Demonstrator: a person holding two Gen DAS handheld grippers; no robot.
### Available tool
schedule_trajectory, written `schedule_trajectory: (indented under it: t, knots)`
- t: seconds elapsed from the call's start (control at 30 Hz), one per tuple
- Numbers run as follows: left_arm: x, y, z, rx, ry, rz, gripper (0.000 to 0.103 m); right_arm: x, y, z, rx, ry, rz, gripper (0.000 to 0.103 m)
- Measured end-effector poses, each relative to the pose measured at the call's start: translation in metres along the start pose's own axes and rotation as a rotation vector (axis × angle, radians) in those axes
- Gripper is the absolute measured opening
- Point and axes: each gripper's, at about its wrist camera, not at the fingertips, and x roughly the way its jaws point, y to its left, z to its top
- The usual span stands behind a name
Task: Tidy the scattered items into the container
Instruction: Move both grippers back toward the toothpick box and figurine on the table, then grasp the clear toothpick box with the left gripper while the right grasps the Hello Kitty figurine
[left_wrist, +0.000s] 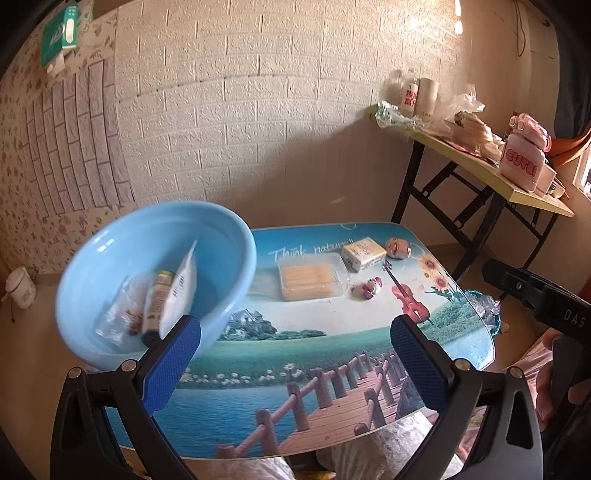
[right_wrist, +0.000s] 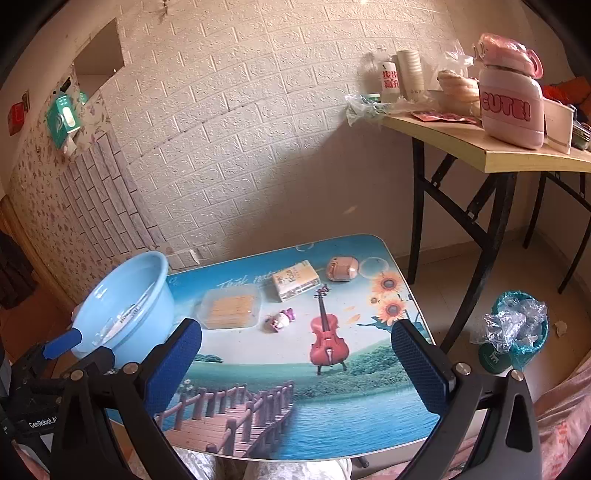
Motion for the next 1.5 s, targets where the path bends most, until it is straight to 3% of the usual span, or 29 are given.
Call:
schedule_trajectory:
  t: [0.3, 0.47, 0.63, 0.87, 1.07, 1.23, 1.5]
  knots:
    - [0.047, -0.022, -0.006, -0.066, 0.059, 0.000, 0.103, 0.021, -0.030, 0.000, 0.004, 0.021, -0.037, 0.103]
    - [0.073, -0.035, -0.003, -0.099, 0.089, -0.004, 0.103, 0.034, -0.046, 0.003, -0.063, 0.020, -0.058, 0.103]
    - [0.103, -0.050, 0.003, -0.067, 0.092, 0.037, 0.103, 0.047, -0.064, 0.005, -0.093, 0.028, -0.076, 0.103]
    - [0.142, -0.042, 0.012, -0.108, 0.109, 0.076, 0.103, 0.069, -0.081, -0.001, -0.083, 0.066, -0.063, 0.103]
    - [0.170, -0.031, 0.020, -0.139, 0.131, 0.107, 0.103, 0.081, -0.077, -0.001, -0.133, 0.074, -0.010, 0.103]
    - [0.186, -0.021, 0.027, -0.131, 0.156, 0.110, 0.103, 0.091, -0.055, -0.002, -0.280, 0.073, 0.076, 0.102]
    - [0.210, -0.020, 0.032, -0.108, 0.201, 0.099, 0.103, 0.128, -0.026, -0.001, -0.430, 0.145, 0.197, 0.089]
